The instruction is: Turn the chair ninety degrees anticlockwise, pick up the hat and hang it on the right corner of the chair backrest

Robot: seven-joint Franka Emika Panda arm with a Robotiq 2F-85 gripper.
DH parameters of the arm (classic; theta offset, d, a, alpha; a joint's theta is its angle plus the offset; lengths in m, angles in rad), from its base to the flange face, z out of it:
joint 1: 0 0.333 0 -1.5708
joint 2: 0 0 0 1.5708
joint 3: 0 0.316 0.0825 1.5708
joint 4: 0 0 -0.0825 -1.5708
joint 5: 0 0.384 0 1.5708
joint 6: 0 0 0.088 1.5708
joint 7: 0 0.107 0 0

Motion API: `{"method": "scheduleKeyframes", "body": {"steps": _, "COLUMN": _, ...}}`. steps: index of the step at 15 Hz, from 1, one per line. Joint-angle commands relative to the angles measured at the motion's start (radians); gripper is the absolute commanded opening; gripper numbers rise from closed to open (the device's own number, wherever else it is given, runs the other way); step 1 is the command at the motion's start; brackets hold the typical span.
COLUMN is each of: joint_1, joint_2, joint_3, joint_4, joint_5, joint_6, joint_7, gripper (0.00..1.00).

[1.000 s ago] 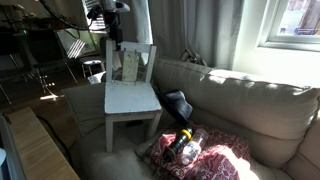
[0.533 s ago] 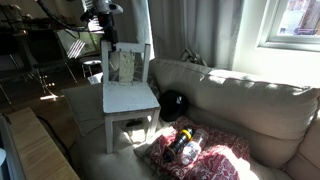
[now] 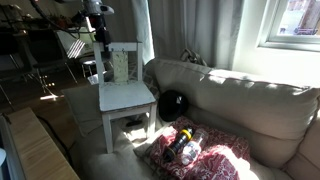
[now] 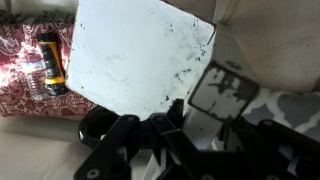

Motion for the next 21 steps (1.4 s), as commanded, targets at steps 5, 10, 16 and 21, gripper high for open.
{"method": "scheduleKeyframes", "body": {"steps": 5, "joint_1": 0.04, "joint_2": -0.012, "joint_3": 0.031, "joint_4": -0.024, "joint_5": -0.055, "joint_6": 0.015, "joint_7": -0.066, "gripper": 0.08}}
{"method": "scheduleKeyframes", "body": {"steps": 10, "joint_1": 0.048, "joint_2": -0.035, "joint_3": 0.036, "joint_4": -0.03, "joint_5": -0.076, "joint_6": 0.01, "joint_7": -0.066, "gripper": 0.08}}
{"method": "scheduleKeyframes", "body": {"steps": 16, "joint_1": 0.037, "joint_2": -0.001, "joint_3": 0.03, "joint_4": -0.024, "joint_5": -0.095, "joint_6": 0.037, "joint_7": -0.128, "gripper": 0.64}}
{"method": "scheduleKeyframes", "body": {"steps": 21, "joint_1": 0.031, "joint_2": 0.004, "joint_3": 0.036, "joint_4": -0.03, "joint_5": -0.114, "joint_6": 0.089, "joint_7": -0.354, "gripper": 1.0}}
